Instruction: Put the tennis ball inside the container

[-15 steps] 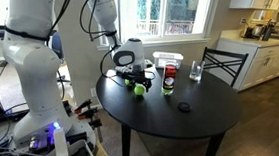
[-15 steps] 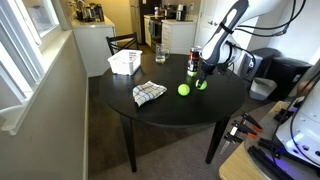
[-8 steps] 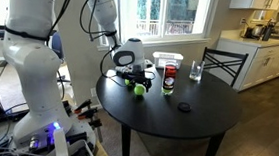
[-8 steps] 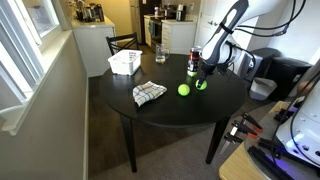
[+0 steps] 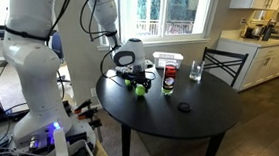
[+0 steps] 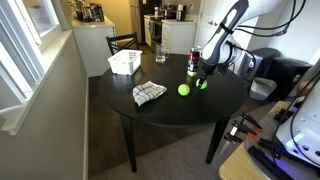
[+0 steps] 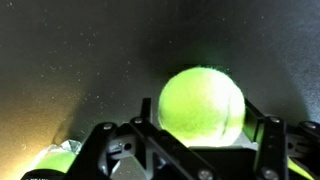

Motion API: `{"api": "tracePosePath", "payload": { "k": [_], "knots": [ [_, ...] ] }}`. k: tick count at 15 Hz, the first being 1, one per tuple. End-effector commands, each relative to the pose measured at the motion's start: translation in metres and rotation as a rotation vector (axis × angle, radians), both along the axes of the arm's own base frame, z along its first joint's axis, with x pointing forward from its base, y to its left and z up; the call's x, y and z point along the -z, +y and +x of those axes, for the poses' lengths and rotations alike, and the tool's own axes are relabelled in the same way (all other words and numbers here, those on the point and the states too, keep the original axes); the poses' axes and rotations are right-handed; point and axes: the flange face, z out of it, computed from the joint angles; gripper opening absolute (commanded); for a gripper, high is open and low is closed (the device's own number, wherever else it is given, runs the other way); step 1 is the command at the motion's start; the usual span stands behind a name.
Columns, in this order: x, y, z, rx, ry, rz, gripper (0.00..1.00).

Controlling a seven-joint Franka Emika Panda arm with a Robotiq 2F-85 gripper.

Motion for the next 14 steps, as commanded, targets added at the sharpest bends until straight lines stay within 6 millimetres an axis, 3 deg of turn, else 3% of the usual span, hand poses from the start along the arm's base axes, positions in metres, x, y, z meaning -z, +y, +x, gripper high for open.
{"api": "tracePosePath", "payload": {
  "k": [1, 3, 6, 14],
  "knots": [
    [0.000, 0.001, -0.001, 0.013, 0.000, 0.001, 0.54],
    [-0.002, 0.002, -0.001, 0.016, -0.003, 0.003, 0.44],
    [-0.018, 0.005, -0.001, 0.016, -0.037, -0.003, 0.44],
    [-0.129, 0.035, -0.005, -0.023, -0.239, -0.016, 0.43]
  ]
}}
